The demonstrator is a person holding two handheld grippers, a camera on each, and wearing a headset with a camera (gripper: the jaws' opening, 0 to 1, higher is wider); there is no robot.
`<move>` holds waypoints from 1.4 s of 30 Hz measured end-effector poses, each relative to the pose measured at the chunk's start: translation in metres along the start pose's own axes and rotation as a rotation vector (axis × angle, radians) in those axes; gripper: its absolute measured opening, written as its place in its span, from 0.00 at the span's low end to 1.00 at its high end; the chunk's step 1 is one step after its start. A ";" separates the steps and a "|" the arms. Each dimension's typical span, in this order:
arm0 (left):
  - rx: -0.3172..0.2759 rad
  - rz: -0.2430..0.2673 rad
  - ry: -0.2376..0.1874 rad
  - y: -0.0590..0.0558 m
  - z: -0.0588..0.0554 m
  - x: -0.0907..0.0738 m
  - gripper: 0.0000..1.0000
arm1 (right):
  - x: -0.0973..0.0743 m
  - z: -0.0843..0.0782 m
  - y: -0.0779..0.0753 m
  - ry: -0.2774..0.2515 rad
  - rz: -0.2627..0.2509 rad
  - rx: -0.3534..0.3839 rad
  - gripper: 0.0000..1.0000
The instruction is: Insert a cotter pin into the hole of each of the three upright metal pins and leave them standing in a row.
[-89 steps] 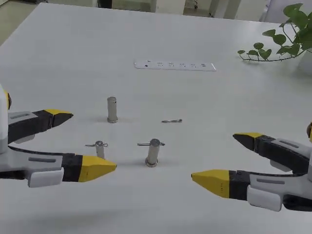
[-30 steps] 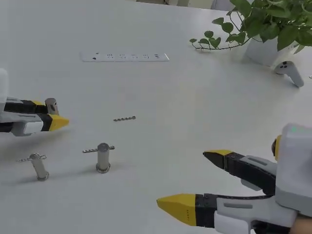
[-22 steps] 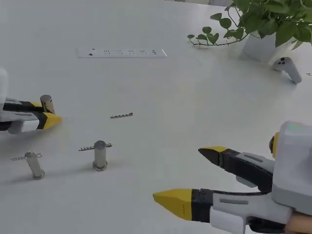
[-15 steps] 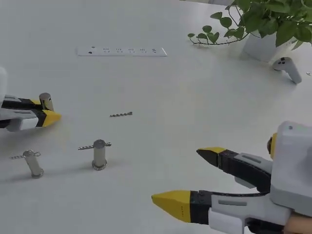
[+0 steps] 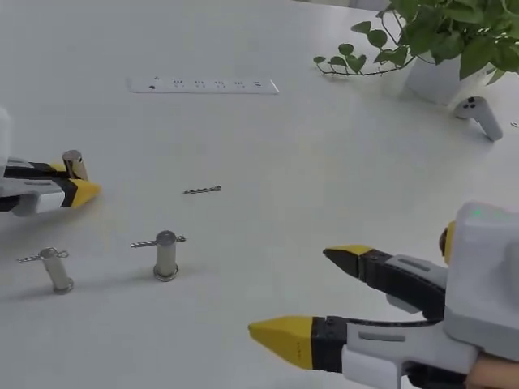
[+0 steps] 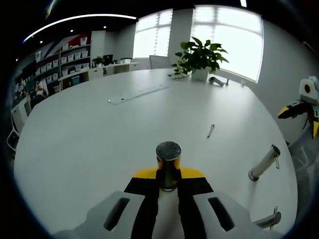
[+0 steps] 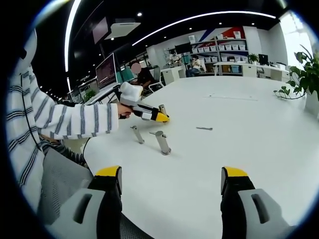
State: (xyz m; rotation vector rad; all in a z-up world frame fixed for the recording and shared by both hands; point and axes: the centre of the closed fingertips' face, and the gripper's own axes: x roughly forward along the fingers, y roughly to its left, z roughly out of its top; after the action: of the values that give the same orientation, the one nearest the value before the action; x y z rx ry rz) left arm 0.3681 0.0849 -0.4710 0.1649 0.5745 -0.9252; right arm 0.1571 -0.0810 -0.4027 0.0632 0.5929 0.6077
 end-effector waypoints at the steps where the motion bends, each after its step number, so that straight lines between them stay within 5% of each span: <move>1: 0.000 0.004 -0.004 0.000 0.002 -0.002 0.09 | 0.000 0.000 0.000 -0.001 0.000 -0.002 0.80; 10: 0.004 0.047 -0.056 -0.001 0.027 -0.036 0.09 | 0.003 0.001 0.000 -0.009 -0.002 -0.005 0.81; 17: 0.051 0.071 -0.040 -0.011 0.022 -0.069 0.09 | 0.005 0.001 0.006 -0.005 0.019 -0.031 0.81; 22: 0.051 0.083 -0.027 -0.008 0.006 -0.094 0.09 | 0.004 0.003 0.010 -0.012 0.028 -0.041 0.81; 26: 0.022 0.080 -0.022 -0.020 -0.012 -0.113 0.09 | 0.005 -0.002 0.015 0.002 0.046 -0.054 0.81; 30: 0.049 0.085 0.029 -0.023 -0.037 -0.125 0.09 | 0.005 -0.003 0.019 0.004 0.055 -0.059 0.81; 42: 0.049 0.061 0.046 -0.063 -0.069 -0.144 0.09 | 0.007 -0.009 0.027 0.035 0.074 -0.080 0.81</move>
State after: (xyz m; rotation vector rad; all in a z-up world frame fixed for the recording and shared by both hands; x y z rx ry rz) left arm 0.2237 0.1743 -0.4456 0.2466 0.5869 -0.8783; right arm 0.1430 -0.0558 -0.4075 -0.0008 0.6016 0.7048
